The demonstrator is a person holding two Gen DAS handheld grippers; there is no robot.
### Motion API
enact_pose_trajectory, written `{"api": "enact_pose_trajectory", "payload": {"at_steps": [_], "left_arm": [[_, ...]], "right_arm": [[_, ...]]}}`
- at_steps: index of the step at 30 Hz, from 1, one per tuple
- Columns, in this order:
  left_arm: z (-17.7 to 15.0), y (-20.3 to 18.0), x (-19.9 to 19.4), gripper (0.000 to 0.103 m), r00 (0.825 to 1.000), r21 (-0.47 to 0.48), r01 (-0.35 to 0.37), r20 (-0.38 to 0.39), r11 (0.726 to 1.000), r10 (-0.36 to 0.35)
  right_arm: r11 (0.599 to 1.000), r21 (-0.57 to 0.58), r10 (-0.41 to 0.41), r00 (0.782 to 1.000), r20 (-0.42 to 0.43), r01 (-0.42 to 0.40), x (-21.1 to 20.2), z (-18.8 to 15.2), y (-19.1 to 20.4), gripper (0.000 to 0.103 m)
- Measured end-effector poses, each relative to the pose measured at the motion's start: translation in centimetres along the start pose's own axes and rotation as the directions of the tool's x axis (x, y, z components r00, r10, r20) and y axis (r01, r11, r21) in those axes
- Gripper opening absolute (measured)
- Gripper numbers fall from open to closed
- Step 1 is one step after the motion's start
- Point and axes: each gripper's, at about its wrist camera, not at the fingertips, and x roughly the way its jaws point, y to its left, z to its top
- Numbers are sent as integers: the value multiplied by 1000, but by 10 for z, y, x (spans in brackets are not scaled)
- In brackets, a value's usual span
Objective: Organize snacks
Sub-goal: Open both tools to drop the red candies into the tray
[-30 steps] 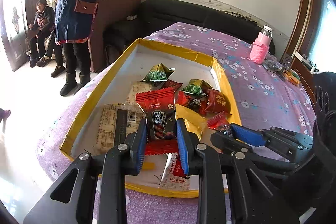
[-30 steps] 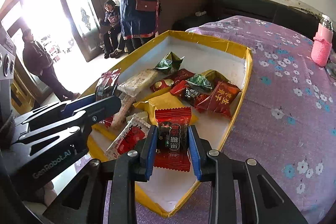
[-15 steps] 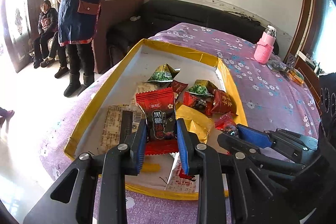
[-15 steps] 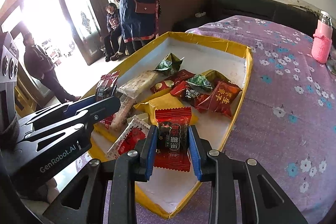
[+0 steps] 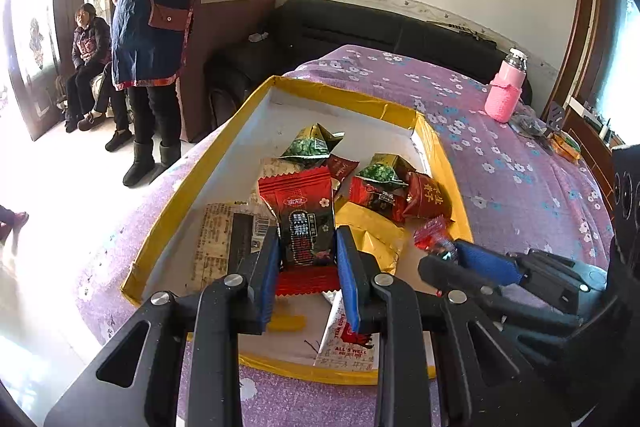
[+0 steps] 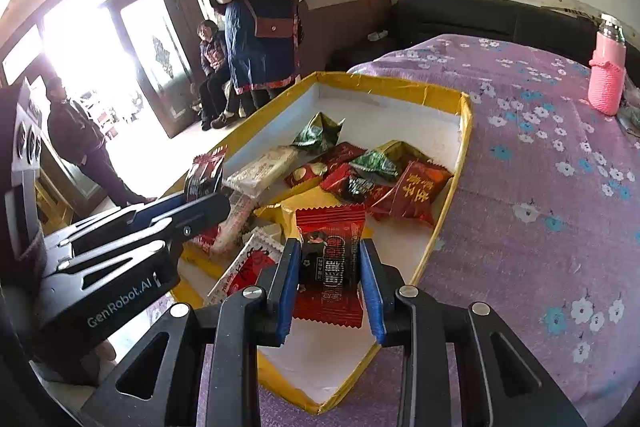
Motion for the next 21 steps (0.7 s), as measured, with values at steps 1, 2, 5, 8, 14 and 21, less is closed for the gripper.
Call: {"api": "enact_pose_trajectory", "payload": {"at_steps": [1, 2, 5, 8, 14, 21], "left_arm": [[1, 1, 1, 25, 1000, 0, -1, 1, 1000, 1], [2, 1, 2, 25, 1000, 1, -3, 3, 1000, 3], [5, 4, 8, 25, 1000, 1, -17, 1, 1000, 17], [6, 5, 11, 25, 1000, 2, -26, 2, 1000, 26], [5, 2, 9, 38, 1000, 7, -30, 4, 1000, 30], [6, -4, 1, 64, 998, 17, -67, 21, 998, 66]], "right_arm": [[1000, -3, 0, 1000, -2, 0, 1, -1, 1, 31], [1000, -10, -2, 1000, -6, 2, 3, -2, 3, 31], [1000, -18, -10, 1000, -12, 10, 8, -3, 5, 31], [1000, -19, -15, 1000, -18, 15, 11, -2, 4, 31], [1000, 4, -3, 1000, -13, 3, 9, -2, 0, 38], [999, 40, -4, 1000, 16, 4, -4, 0, -6, 43]]}}
